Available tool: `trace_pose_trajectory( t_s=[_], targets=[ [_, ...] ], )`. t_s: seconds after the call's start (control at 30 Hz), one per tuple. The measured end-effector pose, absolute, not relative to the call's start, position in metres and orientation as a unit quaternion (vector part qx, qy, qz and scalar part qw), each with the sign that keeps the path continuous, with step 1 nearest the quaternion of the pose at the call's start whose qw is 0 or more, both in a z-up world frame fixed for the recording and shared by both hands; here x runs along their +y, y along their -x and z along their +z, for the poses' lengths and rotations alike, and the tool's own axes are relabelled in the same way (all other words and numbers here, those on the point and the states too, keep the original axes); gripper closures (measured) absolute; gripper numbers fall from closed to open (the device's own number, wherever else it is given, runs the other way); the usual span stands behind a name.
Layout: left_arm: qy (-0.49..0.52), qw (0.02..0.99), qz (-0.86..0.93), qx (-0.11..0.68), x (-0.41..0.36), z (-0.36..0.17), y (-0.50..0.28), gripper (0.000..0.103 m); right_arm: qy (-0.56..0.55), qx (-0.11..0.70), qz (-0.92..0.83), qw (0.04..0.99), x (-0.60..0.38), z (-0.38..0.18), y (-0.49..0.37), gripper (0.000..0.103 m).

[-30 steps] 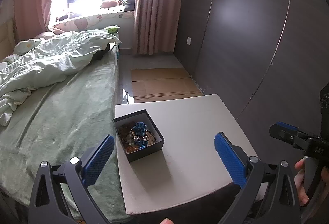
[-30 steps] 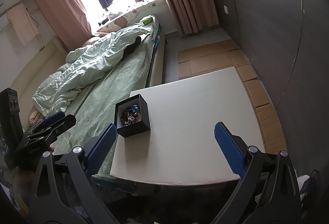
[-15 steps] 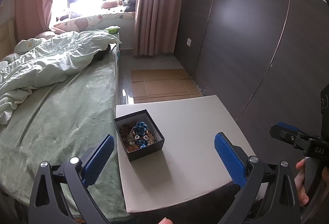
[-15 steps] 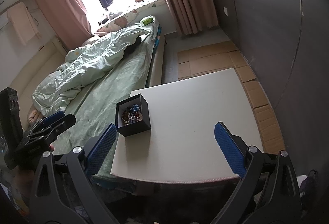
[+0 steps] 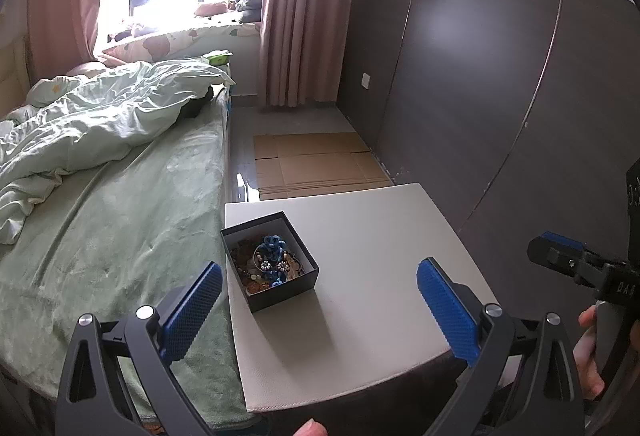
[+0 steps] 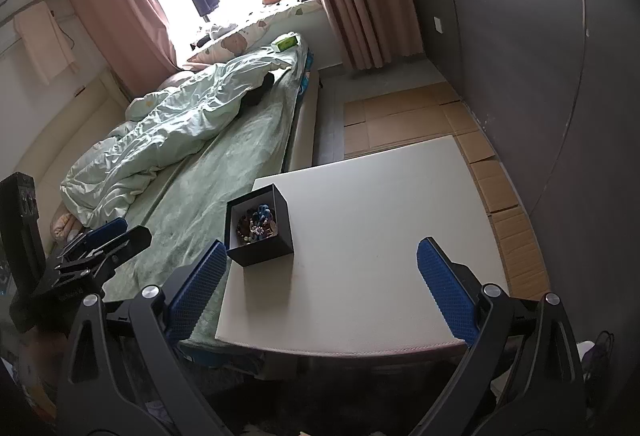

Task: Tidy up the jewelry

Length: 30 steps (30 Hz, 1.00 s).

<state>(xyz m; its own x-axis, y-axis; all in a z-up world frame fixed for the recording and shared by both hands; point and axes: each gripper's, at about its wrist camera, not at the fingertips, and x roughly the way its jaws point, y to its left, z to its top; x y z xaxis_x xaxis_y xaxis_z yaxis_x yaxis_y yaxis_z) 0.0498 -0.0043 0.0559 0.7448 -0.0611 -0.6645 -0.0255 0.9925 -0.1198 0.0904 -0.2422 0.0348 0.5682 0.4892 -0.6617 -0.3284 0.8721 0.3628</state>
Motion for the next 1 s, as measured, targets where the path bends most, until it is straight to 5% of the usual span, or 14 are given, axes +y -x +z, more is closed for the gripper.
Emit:
trace_pose_trajectory(
  t_s=[1.0],
  targets=[
    [0.063,0.92,-0.006,0.386,-0.001,0.031,-0.077,0.008,-0.105,0.417,0.222,0.875,-0.238,0.029,-0.101,0.007]
  ],
)
